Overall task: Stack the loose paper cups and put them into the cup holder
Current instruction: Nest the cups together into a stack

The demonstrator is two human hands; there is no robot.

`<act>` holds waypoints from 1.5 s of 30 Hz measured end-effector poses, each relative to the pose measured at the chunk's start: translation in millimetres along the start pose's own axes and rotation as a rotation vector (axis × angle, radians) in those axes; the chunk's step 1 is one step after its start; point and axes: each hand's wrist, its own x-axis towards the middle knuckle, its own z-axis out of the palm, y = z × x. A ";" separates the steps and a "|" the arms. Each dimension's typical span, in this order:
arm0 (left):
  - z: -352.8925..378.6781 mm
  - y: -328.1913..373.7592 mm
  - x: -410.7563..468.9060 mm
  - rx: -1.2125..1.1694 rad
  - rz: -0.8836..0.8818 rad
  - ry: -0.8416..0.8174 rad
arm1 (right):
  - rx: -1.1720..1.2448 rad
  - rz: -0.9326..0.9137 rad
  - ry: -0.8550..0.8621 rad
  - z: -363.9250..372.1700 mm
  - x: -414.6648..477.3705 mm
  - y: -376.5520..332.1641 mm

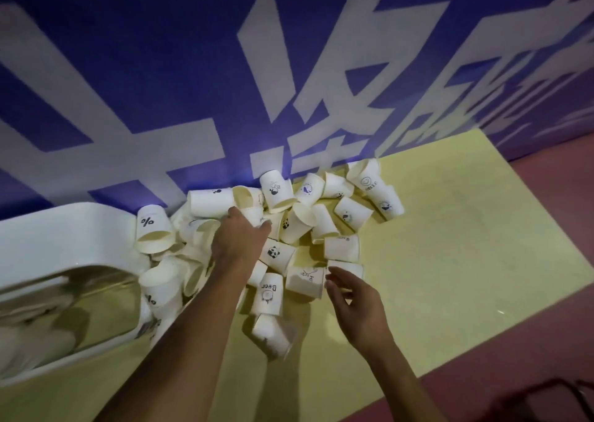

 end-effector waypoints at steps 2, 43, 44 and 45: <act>5.4 6.1 9.8 0.008 -0.059 0.011 | 0.003 0.014 -0.018 -3.9 11.1 4.8; -98.9 -154.5 -76.0 -0.653 0.275 -0.110 | -0.052 -0.248 -0.111 59.9 36.4 -106.7; -106.1 -168.0 -79.0 -0.652 0.286 -0.105 | -0.043 -0.266 -0.121 71.3 23.5 -117.3; -113.7 -181.3 -81.9 -0.660 0.297 -0.100 | -0.027 -0.280 -0.136 83.0 10.9 -128.2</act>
